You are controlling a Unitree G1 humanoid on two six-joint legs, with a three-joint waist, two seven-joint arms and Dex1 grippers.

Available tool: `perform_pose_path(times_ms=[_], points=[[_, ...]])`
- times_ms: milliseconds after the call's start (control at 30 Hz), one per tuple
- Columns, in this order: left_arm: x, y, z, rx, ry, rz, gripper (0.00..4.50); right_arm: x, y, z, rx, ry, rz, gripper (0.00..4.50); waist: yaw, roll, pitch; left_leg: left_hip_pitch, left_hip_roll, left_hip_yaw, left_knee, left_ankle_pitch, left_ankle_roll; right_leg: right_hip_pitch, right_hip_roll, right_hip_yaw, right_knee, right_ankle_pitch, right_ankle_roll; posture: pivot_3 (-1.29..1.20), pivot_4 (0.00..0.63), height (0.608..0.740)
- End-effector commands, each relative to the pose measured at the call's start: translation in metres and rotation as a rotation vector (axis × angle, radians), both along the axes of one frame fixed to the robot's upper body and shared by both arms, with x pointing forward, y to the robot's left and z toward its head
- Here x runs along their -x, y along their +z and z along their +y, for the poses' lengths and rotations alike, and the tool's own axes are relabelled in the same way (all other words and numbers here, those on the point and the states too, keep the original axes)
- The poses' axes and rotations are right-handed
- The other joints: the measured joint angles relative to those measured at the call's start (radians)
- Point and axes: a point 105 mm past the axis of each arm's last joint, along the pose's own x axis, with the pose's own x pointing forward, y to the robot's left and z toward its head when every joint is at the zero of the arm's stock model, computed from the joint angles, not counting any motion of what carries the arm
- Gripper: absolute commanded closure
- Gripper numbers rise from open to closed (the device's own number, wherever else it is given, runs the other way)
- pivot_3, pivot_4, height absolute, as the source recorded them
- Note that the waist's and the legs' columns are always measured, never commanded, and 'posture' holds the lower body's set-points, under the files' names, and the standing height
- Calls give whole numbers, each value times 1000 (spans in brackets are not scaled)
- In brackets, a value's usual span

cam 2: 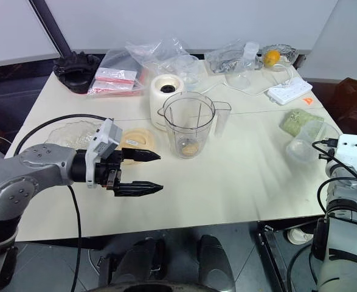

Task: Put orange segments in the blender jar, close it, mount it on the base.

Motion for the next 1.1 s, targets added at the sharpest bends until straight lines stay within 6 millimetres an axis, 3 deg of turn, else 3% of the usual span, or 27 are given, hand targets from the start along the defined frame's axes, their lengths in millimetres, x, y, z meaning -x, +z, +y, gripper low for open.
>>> perform_pose_path(times_ms=[33, 467, 1100], points=[[5, 8, 0, 10, -9, -39, 0, 0, 10, -4, 16, -12, -32, 4485, -1, 0, 0, 0, 0, 0, 0, 0, 0, 0, 0, 0, 0, 0, 0, 0, 150, 740], [2, 7, -3, 19, -7, -39, 0, 7, -6, 1, -23, -9, -50, 4485, -3, 0, 0, 1, 0, 0, 0, 0, 0, 0, 0, 0, 0, 0, 0, 0, 150, 740], [-2, 2, -4, 16, -17, -34, 0, -16, -17, 45, -89, 206, -41, 4485, -6, 0, 0, 2, 0, 1, 0, 0, 0, 1, 1, 1, 0, 0, 0, 0, 150, 740]])
